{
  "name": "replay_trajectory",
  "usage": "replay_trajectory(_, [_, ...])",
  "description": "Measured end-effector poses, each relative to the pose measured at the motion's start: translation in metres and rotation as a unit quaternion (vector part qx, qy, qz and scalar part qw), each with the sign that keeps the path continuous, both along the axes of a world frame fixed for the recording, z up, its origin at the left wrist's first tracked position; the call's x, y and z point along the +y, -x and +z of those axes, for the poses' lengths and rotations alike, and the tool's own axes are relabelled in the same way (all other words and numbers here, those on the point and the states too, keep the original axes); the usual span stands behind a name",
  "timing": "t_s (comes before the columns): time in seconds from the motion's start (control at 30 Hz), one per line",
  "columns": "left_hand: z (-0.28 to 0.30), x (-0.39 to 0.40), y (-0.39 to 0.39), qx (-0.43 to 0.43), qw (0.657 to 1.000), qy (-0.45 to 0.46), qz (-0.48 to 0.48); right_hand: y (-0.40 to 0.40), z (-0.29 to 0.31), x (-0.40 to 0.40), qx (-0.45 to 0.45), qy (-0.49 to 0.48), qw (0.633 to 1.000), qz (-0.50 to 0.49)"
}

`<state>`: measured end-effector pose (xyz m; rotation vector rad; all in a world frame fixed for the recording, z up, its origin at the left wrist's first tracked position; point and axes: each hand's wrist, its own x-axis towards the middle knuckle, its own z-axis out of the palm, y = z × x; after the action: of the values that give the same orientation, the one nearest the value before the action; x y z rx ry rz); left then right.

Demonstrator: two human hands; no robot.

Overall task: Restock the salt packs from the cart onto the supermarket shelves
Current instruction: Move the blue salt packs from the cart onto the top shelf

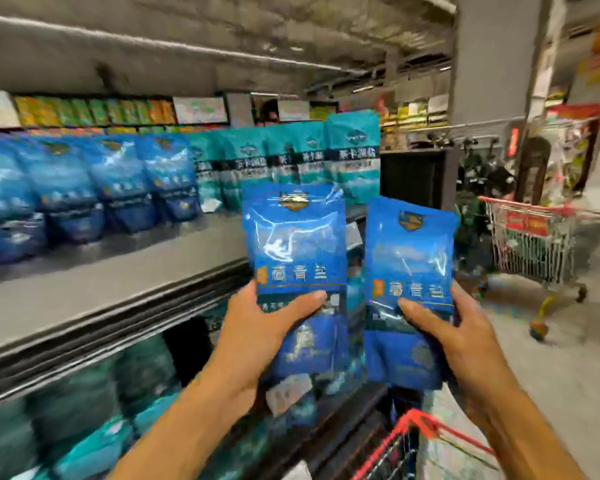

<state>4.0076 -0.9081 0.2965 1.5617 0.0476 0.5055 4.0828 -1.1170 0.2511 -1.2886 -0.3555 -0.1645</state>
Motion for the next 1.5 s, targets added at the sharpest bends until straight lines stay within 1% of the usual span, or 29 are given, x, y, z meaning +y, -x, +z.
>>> replay_trajectory(0.1, [0.051, 0.035, 0.033, -0.04, 0.998, 0.019, 0.042, 0.0, 0.056, 0.049, -0.047, -0.016, 0.995, 0.083])
replay_trajectory(0.17, [0.079, 0.065, 0.053, -0.059, 0.994, 0.046, 0.074, 0.001, 0.087, 0.087, -0.057, -0.023, 0.989, 0.137])
replay_trajectory(0.3, [0.121, 0.129, 0.092, -0.058, 0.983, 0.057, 0.164, 0.003, 0.135, 0.173, -0.064, -0.023, 0.97, 0.233])
replay_trajectory(0.43, [0.14, 0.203, 0.133, -0.072, 0.961, 0.033, 0.263, 0.014, 0.168, 0.269, -0.078, 0.009, 0.951, 0.299])
replay_trajectory(0.6, [0.148, 0.305, 0.181, -0.069, 0.942, 0.055, 0.324, 0.032, 0.186, 0.389, -0.075, 0.061, 0.928, 0.359])
replay_trajectory(0.7, [0.143, 0.361, 0.204, -0.034, 0.924, 0.031, 0.38, 0.037, 0.185, 0.455, -0.047, 0.081, 0.926, 0.366])
replay_trajectory(0.77, [0.135, 0.394, 0.211, -0.007, 0.918, 0.029, 0.395, 0.04, 0.182, 0.494, -0.016, 0.101, 0.924, 0.369])
replay_trajectory(0.87, [0.127, 0.43, 0.208, 0.015, 0.92, 0.046, 0.388, 0.046, 0.178, 0.541, 0.011, 0.129, 0.917, 0.378])
replay_trajectory(0.97, [0.12, 0.458, 0.194, 0.011, 0.925, 0.049, 0.377, 0.049, 0.174, 0.585, 0.025, 0.142, 0.918, 0.371])
replay_trajectory(1.07, [0.11, 0.478, 0.18, 0.002, 0.934, 0.049, 0.353, 0.048, 0.167, 0.616, 0.017, 0.145, 0.919, 0.366])
replay_trajectory(1.17, [0.103, 0.492, 0.174, 0.033, 0.94, 0.029, 0.339, 0.046, 0.153, 0.628, -0.008, 0.173, 0.92, 0.351])
replay_trajectory(1.23, [0.104, 0.497, 0.175, 0.073, 0.938, -0.02, 0.338, 0.04, 0.148, 0.627, -0.056, 0.22, 0.916, 0.331])
replay_trajectory(1.27, [0.106, 0.498, 0.178, 0.107, 0.931, -0.057, 0.344, 0.037, 0.149, 0.624, -0.093, 0.258, 0.907, 0.321])
replay_trajectory(1.33, [0.108, 0.496, 0.182, 0.174, 0.904, -0.123, 0.369, 0.034, 0.153, 0.615, -0.166, 0.355, 0.874, 0.286])
replay_trajectory(1.4, [0.11, 0.496, 0.183, 0.206, 0.881, -0.147, 0.4, 0.035, 0.159, 0.607, -0.218, 0.441, 0.837, 0.239])
replay_trajectory(1.47, [0.112, 0.497, 0.185, 0.238, 0.852, -0.158, 0.439, 0.037, 0.162, 0.603, -0.246, 0.486, 0.813, 0.204])
replay_trajectory(1.5, [0.113, 0.497, 0.186, 0.253, 0.84, -0.163, 0.45, 0.038, 0.162, 0.604, -0.247, 0.49, 0.811, 0.203])
